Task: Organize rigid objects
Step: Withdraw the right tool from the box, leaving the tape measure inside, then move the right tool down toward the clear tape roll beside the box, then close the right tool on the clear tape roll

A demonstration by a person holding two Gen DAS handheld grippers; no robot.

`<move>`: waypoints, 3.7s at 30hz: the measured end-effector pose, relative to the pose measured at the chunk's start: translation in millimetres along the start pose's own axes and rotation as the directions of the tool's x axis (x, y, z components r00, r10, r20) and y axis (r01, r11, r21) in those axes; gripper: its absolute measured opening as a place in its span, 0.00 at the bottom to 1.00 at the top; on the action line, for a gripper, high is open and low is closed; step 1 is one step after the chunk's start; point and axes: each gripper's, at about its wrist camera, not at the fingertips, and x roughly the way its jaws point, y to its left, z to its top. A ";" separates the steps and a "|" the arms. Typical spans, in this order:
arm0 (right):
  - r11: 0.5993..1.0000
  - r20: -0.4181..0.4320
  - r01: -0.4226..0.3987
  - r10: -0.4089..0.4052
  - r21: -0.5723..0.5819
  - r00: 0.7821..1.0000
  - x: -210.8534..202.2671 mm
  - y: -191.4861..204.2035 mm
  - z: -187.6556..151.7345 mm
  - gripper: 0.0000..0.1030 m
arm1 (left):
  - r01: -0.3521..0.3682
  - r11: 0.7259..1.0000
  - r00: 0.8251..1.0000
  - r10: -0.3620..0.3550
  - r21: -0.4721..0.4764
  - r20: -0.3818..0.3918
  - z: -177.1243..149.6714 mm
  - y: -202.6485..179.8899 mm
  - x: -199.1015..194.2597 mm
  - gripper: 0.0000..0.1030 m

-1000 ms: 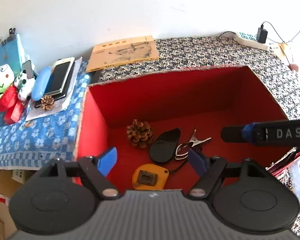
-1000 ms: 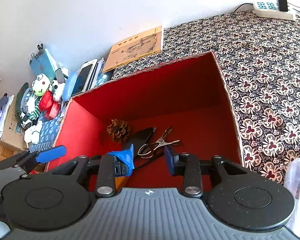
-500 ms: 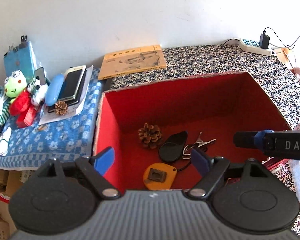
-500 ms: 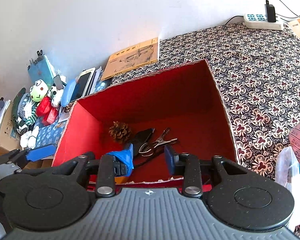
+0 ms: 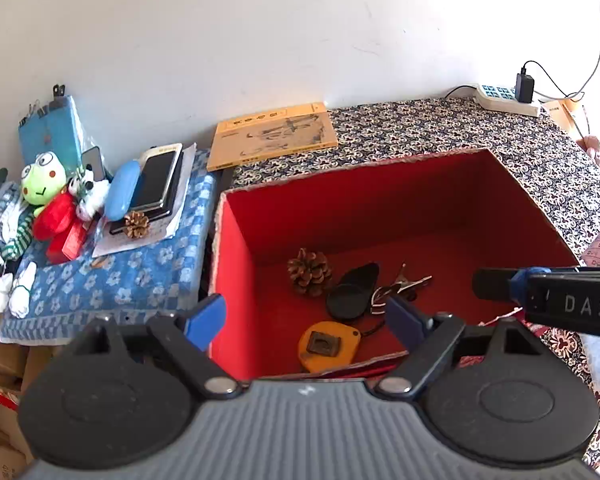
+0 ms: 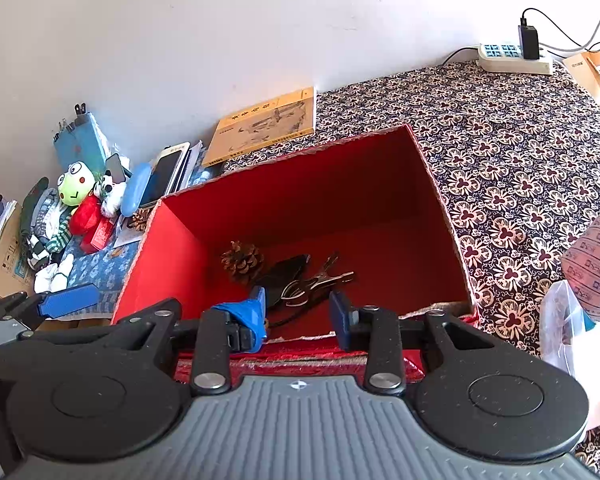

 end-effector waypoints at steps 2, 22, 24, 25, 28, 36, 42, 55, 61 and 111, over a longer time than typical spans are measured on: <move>1.000 0.006 0.002 -0.002 0.000 1.000 -2.5 1.1 -2.3 0.18 | 0.000 1.000 1.000 0.000 -0.003 0.003 -1.4 1.2 -2.5 0.84; 0.995 0.021 -0.074 0.076 -0.065 0.997 -25.7 5.6 -14.0 0.19 | -0.052 0.998 0.999 0.051 -0.033 -0.011 -19.6 -2.4 -23.8 0.85; 0.994 0.014 -0.078 0.079 -0.081 0.997 -28.6 3.2 -14.3 0.19 | -0.061 0.997 0.998 0.060 -0.046 -0.022 -21.2 -4.5 -24.5 0.85; 0.993 0.011 -0.078 0.079 -0.089 0.997 -30.6 1.5 -14.6 0.19 | -0.066 0.996 0.998 0.064 -0.054 -0.028 -21.6 -5.6 -24.6 0.85; 0.991 -0.002 -0.076 0.076 -0.112 0.997 -34.4 -5.1 -17.0 0.19 | -0.072 0.995 0.996 0.068 -0.069 -0.048 -23.1 -11.5 -25.0 0.85; 0.986 -0.066 -0.092 0.084 -0.137 0.994 -35.2 -22.6 -25.3 0.19 | -0.098 0.991 0.991 0.089 -0.089 -0.097 -34.2 -36.2 -23.7 0.85; 0.985 -0.101 -0.107 0.094 -0.134 0.990 -36.8 -33.7 -36.6 0.19 | -0.123 0.988 0.985 0.110 -0.093 -0.134 -44.7 -52.8 -22.3 0.85; 0.981 -0.166 -0.141 0.117 -0.137 0.979 -37.4 -50.4 -50.7 0.20 | -0.162 0.982 0.965 0.138 -0.098 -0.222 -69.8 -78.3 -16.9 0.85; 0.975 -0.201 -0.165 0.133 -0.151 0.971 -34.9 -53.0 -56.6 0.20 | -0.184 0.977 0.957 0.153 -0.106 -0.246 -76.9 -84.6 -15.9 0.85; 0.992 -0.375 -0.121 0.098 -0.038 0.922 48.2 -4.9 -73.8 0.21 | -0.009 0.999 0.899 -0.014 -0.049 -0.437 -128.8 -15.4 62.2 0.85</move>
